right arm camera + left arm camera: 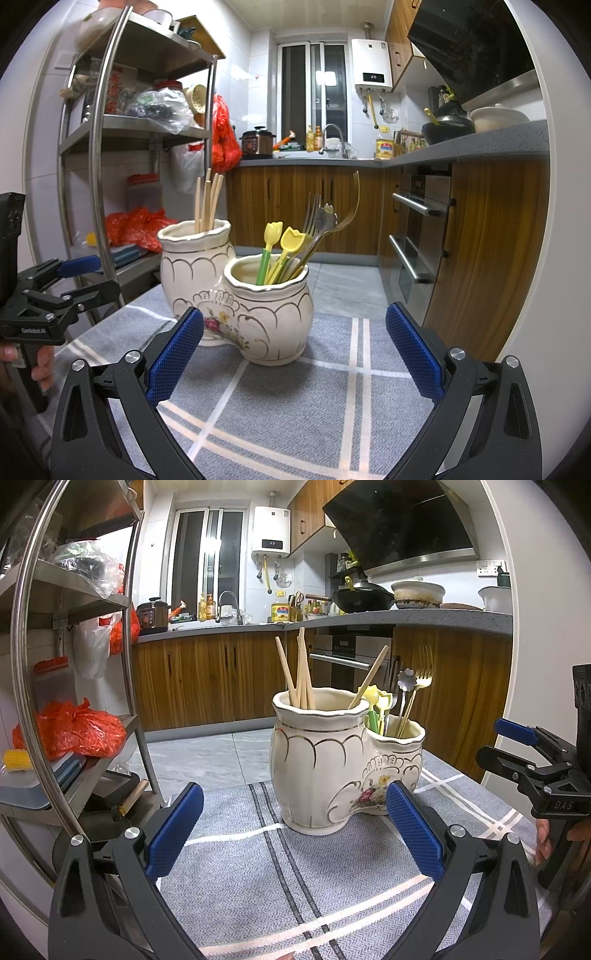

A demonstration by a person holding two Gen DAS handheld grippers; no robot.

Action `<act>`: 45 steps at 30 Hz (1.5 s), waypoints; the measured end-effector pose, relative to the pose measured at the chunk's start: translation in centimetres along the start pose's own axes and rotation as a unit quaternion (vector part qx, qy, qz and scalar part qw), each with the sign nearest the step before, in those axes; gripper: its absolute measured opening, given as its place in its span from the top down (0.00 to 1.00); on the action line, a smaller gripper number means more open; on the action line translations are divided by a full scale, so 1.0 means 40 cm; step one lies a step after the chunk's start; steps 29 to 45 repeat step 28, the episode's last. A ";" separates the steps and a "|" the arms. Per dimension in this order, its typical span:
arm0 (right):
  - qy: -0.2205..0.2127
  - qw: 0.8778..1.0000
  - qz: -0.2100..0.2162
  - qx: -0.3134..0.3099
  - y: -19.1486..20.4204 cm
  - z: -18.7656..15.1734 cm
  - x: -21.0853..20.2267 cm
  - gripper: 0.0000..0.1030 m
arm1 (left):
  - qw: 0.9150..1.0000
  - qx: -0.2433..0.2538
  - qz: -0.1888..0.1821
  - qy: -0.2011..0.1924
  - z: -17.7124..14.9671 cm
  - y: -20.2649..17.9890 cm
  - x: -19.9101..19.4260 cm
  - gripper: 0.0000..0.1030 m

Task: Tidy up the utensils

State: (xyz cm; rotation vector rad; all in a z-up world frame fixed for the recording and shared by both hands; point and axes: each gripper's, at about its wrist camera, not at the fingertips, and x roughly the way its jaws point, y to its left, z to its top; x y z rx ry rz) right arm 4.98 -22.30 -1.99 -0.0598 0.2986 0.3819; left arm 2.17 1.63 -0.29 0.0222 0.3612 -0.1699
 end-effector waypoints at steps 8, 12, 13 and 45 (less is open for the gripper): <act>0.000 1.000 0.000 0.000 0.000 0.000 0.000 0.05 | 1.000 0.000 0.000 -0.001 0.001 -0.001 -0.002 0.05; 0.000 1.000 0.000 0.000 0.000 0.000 0.000 0.05 | 1.000 0.003 -0.001 -0.005 0.002 -0.003 -0.008 0.05; 0.000 1.000 0.000 0.000 0.000 0.000 0.000 0.05 | 1.000 0.003 0.000 -0.005 0.002 -0.004 -0.011 0.05; 0.000 1.000 0.000 0.000 0.000 0.000 0.000 0.05 | 1.000 0.003 -0.001 -0.005 0.002 -0.004 -0.013 0.05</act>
